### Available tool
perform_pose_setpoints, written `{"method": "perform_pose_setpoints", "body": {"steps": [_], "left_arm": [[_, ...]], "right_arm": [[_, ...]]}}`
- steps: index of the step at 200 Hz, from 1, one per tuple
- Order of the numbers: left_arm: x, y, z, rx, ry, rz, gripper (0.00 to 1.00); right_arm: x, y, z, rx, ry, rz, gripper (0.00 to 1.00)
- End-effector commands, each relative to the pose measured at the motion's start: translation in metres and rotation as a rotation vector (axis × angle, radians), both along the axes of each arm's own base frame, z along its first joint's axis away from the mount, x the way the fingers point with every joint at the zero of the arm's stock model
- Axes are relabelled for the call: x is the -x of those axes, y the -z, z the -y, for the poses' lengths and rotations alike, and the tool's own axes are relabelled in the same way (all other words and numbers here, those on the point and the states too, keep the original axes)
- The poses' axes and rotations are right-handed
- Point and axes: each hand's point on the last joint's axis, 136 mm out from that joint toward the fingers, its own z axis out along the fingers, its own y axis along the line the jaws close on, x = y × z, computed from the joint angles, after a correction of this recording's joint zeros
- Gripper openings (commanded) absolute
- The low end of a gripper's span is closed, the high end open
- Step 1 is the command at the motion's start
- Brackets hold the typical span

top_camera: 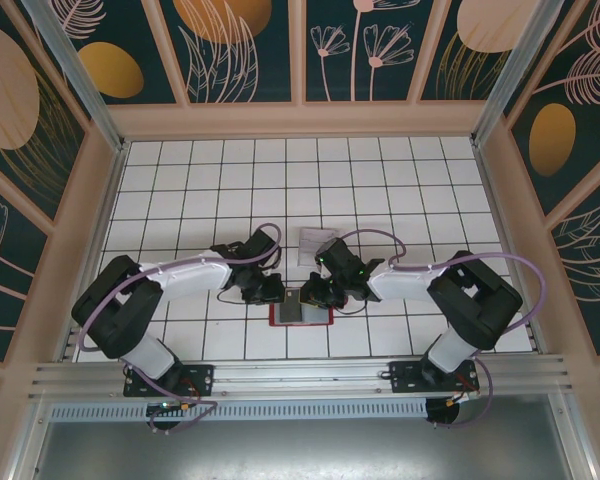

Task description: Take the credit cards out of the card holder

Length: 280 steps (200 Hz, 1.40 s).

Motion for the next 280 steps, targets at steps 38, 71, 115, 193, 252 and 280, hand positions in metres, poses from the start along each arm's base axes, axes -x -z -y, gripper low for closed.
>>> {"method": "perform_pose_setpoints", "body": {"steps": [38, 71, 115, 193, 252, 280], "left_arm": [[0.007, 0.012, 0.006, -0.026, 0.034, -0.022, 0.18], [0.008, 0.015, 0.007, -0.031, 0.037, -0.026, 0.18], [0.008, 0.015, 0.008, -0.032, 0.038, -0.027, 0.18], [0.006, 0.016, 0.002, -0.067, 0.022, -0.010, 0.19], [0.006, 0.017, -0.006, -0.102, 0.005, -0.002, 0.20], [0.006, 0.016, -0.007, -0.109, 0.000, 0.000, 0.19]], "right_arm": [[0.008, 0.008, -0.002, -0.011, -0.035, -0.011, 0.14], [0.009, 0.008, -0.004, -0.021, -0.040, -0.012, 0.13], [0.011, 0.011, -0.004, -0.036, -0.035, -0.019, 0.14], [0.012, 0.010, 0.006, -0.020, -0.009, 0.000, 0.05], [0.016, 0.010, 0.025, 0.004, 0.015, 0.010, 0.04], [0.016, 0.009, 0.029, 0.015, 0.016, 0.016, 0.03]]}}
